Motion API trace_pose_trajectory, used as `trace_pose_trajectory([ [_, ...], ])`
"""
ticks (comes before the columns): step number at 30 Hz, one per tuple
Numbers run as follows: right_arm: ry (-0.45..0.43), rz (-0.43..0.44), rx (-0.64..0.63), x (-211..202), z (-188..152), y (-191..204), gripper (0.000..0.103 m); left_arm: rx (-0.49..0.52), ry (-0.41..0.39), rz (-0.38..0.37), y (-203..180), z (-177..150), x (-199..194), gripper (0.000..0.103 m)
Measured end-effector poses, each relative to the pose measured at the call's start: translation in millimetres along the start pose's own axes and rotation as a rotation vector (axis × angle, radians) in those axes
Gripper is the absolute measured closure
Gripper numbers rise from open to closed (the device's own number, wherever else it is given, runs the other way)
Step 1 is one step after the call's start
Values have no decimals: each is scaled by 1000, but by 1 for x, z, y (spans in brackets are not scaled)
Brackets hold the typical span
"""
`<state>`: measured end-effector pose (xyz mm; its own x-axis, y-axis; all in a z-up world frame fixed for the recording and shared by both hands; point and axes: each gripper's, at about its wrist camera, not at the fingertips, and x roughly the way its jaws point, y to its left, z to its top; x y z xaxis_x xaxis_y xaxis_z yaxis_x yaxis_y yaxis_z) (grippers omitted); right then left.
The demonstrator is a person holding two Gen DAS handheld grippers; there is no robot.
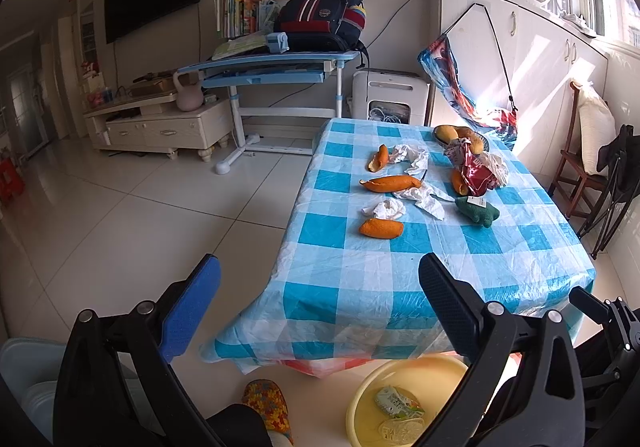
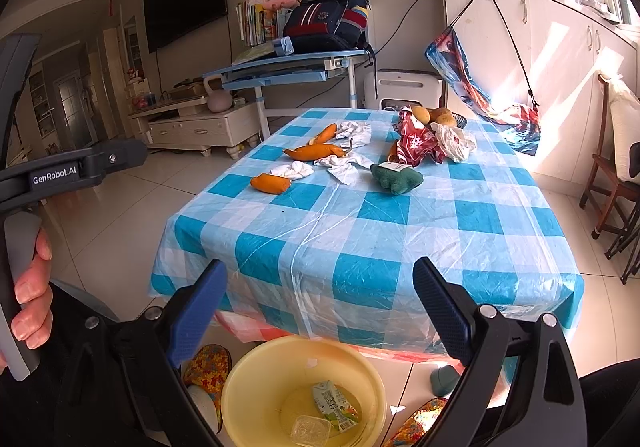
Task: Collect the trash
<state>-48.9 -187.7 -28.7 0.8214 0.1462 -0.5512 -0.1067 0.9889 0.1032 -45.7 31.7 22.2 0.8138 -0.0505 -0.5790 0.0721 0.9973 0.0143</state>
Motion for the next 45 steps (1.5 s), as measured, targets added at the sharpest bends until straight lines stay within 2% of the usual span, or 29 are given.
trace_pose_trajectory([
  [45,-4,2,-2,-1,-1,2,13,20,11,-9,-9,-8,1,7],
])
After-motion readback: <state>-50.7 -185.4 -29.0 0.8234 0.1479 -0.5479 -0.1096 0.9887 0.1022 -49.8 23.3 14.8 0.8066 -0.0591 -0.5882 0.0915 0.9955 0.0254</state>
